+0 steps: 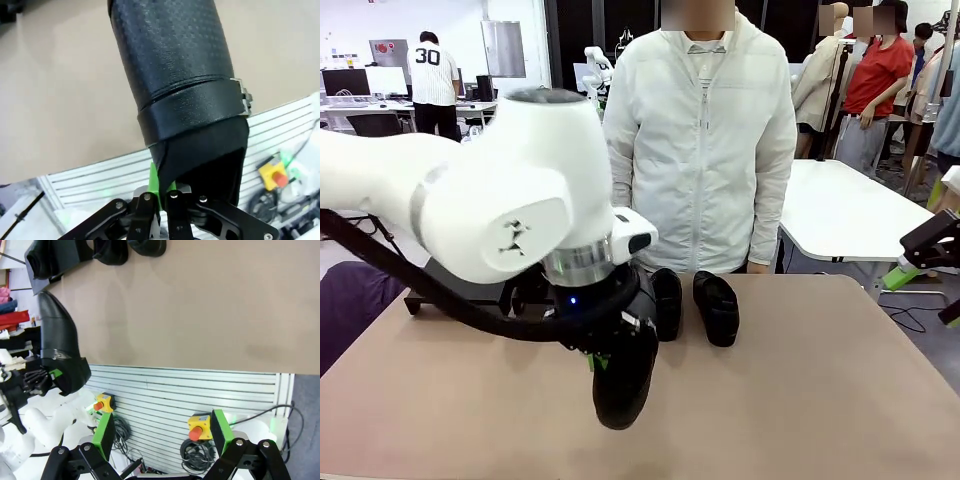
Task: Organize the shoes by placing them on the stand.
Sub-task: Place the Shoe from the middle of the table onto the Shoes Stand.
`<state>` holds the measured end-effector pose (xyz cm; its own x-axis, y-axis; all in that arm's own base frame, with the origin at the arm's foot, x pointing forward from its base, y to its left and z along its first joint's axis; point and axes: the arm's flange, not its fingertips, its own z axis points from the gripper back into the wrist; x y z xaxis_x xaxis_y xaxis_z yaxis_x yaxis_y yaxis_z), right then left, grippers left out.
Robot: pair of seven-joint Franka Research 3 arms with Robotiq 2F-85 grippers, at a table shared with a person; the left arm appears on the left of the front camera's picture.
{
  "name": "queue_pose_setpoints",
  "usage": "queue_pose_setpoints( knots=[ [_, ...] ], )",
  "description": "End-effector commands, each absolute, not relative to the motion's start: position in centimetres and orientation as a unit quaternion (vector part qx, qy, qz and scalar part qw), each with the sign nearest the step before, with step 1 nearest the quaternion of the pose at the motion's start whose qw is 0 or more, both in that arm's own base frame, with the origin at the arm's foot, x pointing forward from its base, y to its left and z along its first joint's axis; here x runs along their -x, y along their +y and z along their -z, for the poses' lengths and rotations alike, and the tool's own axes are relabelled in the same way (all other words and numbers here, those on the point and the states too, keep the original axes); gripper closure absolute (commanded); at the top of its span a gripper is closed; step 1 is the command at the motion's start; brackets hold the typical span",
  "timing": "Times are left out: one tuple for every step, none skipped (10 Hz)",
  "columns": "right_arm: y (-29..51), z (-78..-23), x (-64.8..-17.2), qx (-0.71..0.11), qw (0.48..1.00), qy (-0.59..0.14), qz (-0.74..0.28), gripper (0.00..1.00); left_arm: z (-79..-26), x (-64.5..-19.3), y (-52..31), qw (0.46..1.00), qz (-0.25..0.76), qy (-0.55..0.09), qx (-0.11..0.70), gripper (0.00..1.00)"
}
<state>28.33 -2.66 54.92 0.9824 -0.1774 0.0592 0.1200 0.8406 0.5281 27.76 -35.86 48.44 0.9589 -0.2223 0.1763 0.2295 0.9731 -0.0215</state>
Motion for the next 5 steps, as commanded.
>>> queue_pose_setpoints(
  knots=[
    [-2.5, -55.2, -28.2, -0.278, 0.955, -0.051, 0.085, 0.00, -50.4, -32.8, -34.6, 0.988, 0.063, -0.144, 0.006, 1.00],
    [-2.5, -55.2, -28.2, -0.278, 0.955, -0.051, 0.085, 0.00, -51.6, -36.1, -32.8, 0.981, 0.065, -0.180, 0.023, 1.00],
    [-2.5, -55.2, -28.2, -0.278, 0.955, -0.051, 0.085, 0.00, -51.1, -40.4, -31.7, 0.980, 0.090, -0.175, 0.011, 1.00],
    [-2.5, -55.2, -28.2, -0.278, 0.955, -0.051, 0.085, 0.00, -50.8, -42.7, -30.8, 0.983, 0.083, -0.164, 0.019, 1.00],
    [-2.5, -55.2, -28.2, -0.278, 0.955, -0.051, 0.085, 0.00, -50.8, -44.5, -29.7, 0.985, 0.052, -0.160, 0.021, 1.00]
  ],
)
